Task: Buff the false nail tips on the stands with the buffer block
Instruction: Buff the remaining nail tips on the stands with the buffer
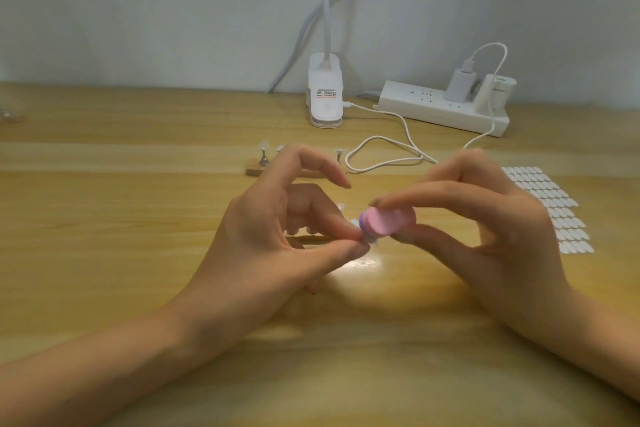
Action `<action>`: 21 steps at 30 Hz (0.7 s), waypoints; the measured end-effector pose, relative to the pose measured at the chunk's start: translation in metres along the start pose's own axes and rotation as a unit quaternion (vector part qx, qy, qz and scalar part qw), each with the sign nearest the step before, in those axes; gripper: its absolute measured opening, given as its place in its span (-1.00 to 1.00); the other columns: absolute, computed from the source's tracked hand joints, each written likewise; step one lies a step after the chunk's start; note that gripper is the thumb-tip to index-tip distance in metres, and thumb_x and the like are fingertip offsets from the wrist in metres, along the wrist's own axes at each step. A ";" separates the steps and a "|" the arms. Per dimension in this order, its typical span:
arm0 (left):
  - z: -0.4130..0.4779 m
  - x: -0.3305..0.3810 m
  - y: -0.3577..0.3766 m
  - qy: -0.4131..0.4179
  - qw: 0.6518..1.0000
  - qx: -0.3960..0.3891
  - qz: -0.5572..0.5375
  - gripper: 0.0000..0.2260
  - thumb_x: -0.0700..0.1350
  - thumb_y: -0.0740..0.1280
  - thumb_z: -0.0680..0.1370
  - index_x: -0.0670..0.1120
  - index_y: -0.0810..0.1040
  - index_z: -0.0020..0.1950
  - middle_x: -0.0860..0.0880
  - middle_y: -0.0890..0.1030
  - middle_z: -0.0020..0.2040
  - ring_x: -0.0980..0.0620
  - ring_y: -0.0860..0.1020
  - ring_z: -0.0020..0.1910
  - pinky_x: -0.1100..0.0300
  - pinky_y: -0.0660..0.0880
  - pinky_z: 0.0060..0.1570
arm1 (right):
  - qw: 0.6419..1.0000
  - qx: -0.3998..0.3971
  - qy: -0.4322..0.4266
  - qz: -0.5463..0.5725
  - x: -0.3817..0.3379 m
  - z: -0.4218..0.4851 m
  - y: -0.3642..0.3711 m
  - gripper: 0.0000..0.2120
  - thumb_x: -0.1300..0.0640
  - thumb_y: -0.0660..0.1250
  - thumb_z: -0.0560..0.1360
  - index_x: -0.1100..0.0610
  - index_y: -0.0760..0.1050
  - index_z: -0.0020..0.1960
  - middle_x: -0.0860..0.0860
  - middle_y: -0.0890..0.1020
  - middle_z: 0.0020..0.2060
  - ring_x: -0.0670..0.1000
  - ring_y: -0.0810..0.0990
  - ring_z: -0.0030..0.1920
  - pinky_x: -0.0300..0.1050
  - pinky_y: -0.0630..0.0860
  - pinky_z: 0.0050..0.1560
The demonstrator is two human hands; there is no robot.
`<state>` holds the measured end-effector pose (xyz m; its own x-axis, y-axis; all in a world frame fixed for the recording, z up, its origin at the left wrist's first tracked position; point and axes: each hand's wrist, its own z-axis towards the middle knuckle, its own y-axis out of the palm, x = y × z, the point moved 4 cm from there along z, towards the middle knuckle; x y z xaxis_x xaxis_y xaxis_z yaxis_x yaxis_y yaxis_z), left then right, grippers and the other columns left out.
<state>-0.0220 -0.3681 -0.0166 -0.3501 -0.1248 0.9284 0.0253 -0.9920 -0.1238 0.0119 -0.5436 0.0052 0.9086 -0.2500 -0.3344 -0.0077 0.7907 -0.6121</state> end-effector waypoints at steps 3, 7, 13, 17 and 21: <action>0.000 0.001 0.001 0.003 1.000 -0.005 -0.003 -0.61 -0.07 0.56 0.32 0.06 0.48 0.05 0.01 0.65 -0.31 0.16 0.60 -0.35 0.27 0.48 -0.48 | 0.999 -0.017 -0.027 -0.001 -0.001 -0.001 0.001 -0.80 0.06 0.42 0.50 -0.07 0.58 0.11 -0.07 0.55 -0.12 -0.01 0.53 -0.10 -0.08 0.47 -0.05; -0.001 0.001 -0.001 0.011 1.000 0.003 0.029 -0.62 -0.07 0.56 0.34 0.09 0.48 0.04 0.02 0.67 -0.30 0.18 0.59 -0.36 0.31 0.48 -0.45 | 1.000 -0.001 0.009 0.025 0.004 -0.001 -0.001 -0.79 0.04 0.43 0.49 -0.09 0.57 0.12 -0.08 0.51 -0.15 0.07 0.57 -0.10 0.05 0.49 -0.06; -0.001 0.004 0.000 0.020 1.000 0.000 0.014 -0.65 -0.04 0.54 0.36 0.09 0.46 0.04 -0.02 0.68 -0.28 0.09 0.63 -0.36 0.29 0.46 -0.50 | 0.998 -0.002 0.027 0.051 0.006 -0.001 -0.001 -0.79 0.06 0.44 0.48 -0.06 0.59 0.11 -0.04 0.54 -0.14 0.05 0.58 -0.10 0.01 0.51 -0.05; 0.001 0.002 0.000 0.015 0.999 0.002 -0.034 -0.64 -0.10 0.53 0.36 0.03 0.45 0.05 -0.08 0.69 -0.25 0.00 0.62 -0.37 0.23 0.48 -0.52 | 0.999 -0.006 0.020 0.041 0.005 -0.002 0.000 -0.78 0.05 0.44 0.48 -0.08 0.58 0.12 -0.04 0.54 -0.14 0.06 0.57 -0.10 0.01 0.50 -0.04; 0.000 0.001 0.001 0.003 0.998 0.004 -0.067 -0.63 -0.15 0.54 0.36 0.03 0.44 0.02 -0.12 0.70 -0.22 0.04 0.62 -0.36 0.23 0.47 -0.53 | 1.000 -0.013 -0.001 0.027 0.005 -0.001 -0.002 -0.77 0.06 0.45 0.49 -0.08 0.57 0.12 -0.03 0.53 -0.14 0.03 0.54 -0.11 -0.11 0.46 -0.01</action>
<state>-0.0225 -0.3693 -0.0157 -0.3558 0.0081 0.9345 -0.0151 -0.9999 0.0029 0.0160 -0.5470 0.0034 0.9077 -0.2051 -0.3660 -0.0682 0.7886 -0.6111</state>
